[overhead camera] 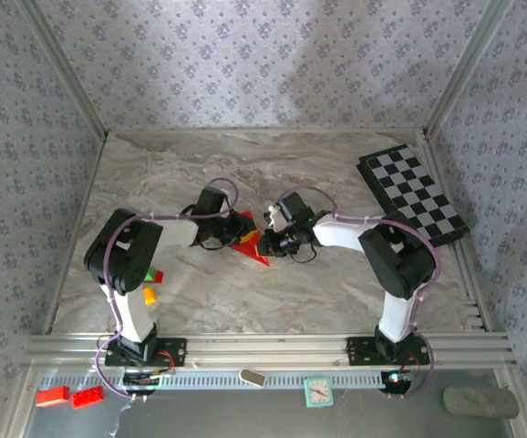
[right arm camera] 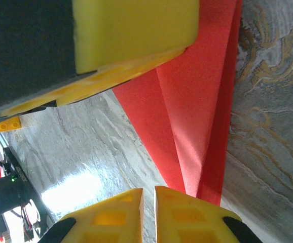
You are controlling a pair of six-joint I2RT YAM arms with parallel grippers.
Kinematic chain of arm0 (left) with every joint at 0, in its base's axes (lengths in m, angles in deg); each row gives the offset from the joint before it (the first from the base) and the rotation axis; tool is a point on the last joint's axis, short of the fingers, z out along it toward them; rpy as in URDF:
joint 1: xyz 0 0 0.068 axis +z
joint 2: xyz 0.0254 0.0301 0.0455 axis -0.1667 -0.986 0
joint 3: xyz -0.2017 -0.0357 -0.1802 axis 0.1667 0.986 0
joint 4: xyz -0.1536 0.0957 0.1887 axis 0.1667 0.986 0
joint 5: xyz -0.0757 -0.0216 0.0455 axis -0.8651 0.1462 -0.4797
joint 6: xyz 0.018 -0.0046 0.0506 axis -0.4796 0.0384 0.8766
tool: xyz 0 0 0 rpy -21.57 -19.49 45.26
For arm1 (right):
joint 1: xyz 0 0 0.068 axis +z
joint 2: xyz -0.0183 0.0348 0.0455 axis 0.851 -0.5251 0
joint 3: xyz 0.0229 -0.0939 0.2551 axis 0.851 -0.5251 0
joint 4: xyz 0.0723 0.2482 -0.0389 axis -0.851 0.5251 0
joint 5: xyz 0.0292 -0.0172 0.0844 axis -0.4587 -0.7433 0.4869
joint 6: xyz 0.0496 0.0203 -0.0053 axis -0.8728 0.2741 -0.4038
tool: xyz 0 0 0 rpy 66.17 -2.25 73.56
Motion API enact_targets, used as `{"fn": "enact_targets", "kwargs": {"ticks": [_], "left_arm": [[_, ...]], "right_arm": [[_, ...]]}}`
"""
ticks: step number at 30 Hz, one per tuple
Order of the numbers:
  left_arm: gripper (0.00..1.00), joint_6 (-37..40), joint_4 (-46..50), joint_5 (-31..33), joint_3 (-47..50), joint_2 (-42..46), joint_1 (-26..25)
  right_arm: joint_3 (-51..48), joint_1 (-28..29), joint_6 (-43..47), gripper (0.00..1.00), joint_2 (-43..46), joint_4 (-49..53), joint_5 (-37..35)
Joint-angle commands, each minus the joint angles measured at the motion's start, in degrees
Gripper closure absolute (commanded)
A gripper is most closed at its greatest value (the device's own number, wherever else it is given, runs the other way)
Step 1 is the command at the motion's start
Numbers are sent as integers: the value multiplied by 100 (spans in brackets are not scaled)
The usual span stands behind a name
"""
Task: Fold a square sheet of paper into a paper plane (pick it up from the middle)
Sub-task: Fourth fold the wing at the center of the table.
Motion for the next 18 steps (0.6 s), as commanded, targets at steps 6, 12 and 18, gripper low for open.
{"fn": "enact_targets", "kwargs": {"ticks": [6,12,18], "left_arm": [[74,-14,100,25,-115,-116,-27],[75,-14,144,52,-132,-144,-28],[75,-14,179,68,-139,-162,-23]], "right_arm": [[138,32,169,85,-173,312,-181],[113,25,176,85,-224,348,-230],[106,14,184,85,-250,395,-292]]}}
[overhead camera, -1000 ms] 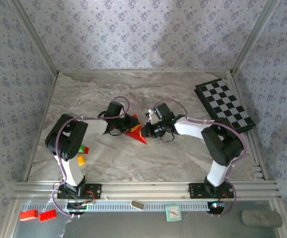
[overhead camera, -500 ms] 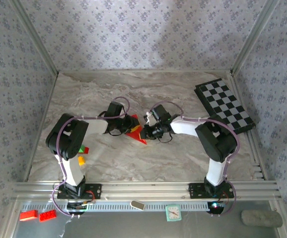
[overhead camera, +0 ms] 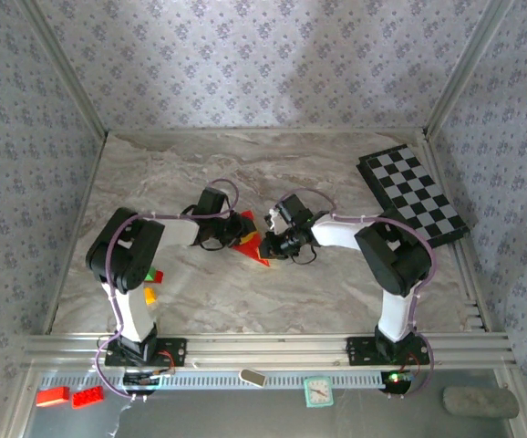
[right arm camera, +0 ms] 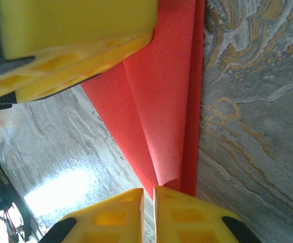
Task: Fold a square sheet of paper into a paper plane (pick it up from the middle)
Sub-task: Fourth fold the wing at the center of the table.
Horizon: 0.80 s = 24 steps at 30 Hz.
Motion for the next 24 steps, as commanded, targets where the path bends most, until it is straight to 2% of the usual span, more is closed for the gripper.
{"fn": "enact_targets", "kwargs": {"ticks": [1,24], "left_arm": [[75,-14,129,65,-121,-70,-33],[75,12,203,109,-166,-149,-33]], "right_arm": [[93,22,99,85,-93,247,-159],[48,5,185,85,-172,566,-456]]}}
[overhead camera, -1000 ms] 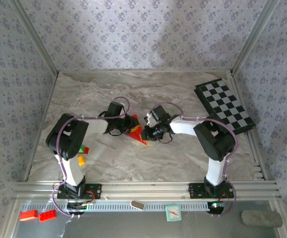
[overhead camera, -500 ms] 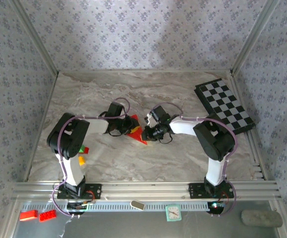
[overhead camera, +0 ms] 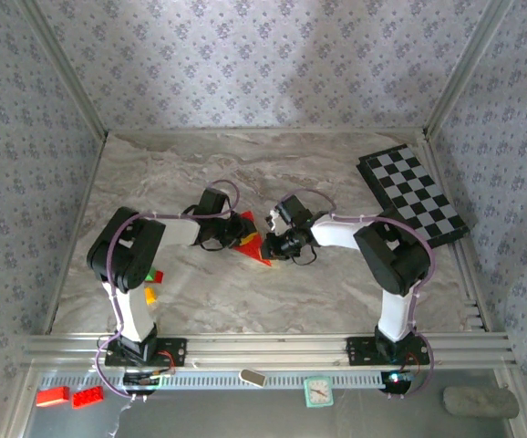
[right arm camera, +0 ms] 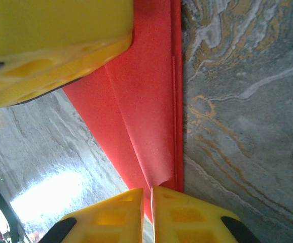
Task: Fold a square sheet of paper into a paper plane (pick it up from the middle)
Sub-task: Fourth fold the wing at the center of the table.
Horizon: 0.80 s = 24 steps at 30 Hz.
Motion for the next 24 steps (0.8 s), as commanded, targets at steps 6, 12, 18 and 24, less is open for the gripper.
{"fn": "enact_targets", "kwargs": {"ticks": [6,12,18,24], "left_arm": [[75,65,239,172,-138,-108,-26],[75,114,664,391,-207,-162,-21],[75,131,1212,678,-290,-230,-27],[75,180,1722,955,-404,-288,-11]], "right_arm": [[49,6,224,86,-157,702,-378],[20,4,277,86,-112,785,-356],[-95,1,367,86,34,912,-207],[-315,-13,475,86,213,1125,-202]]}}
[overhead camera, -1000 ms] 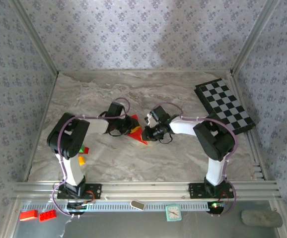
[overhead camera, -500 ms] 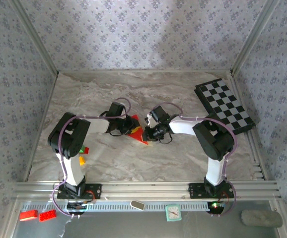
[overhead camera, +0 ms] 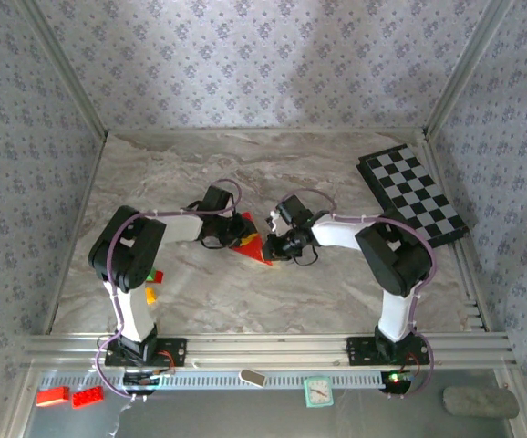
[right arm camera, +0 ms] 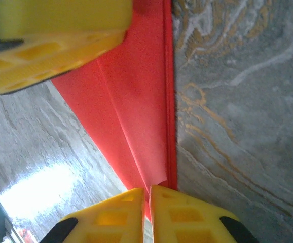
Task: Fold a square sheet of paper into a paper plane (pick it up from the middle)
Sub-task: Fourth fold the wing at the center of the table.
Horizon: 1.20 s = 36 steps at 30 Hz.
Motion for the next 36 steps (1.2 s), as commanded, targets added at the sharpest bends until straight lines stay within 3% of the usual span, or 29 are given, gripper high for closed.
{"fn": "enact_targets", "kwargs": {"ticks": [1,10,18,36], "left_arm": [[75,132,794,647,-18,-265,72],[75,137,788,565,-89,-359,74],[75,121,669,420,-98,-374,60],[75,24,471,234,-62,-365,44]], "right_arm": [[-313,-15,172,86,143,902,-116],[-731,-68,212,86,455,1120,-158],[-368,13,70,86,1028,692,-140],[574,172,-29,92,-167,203,-475]]}}
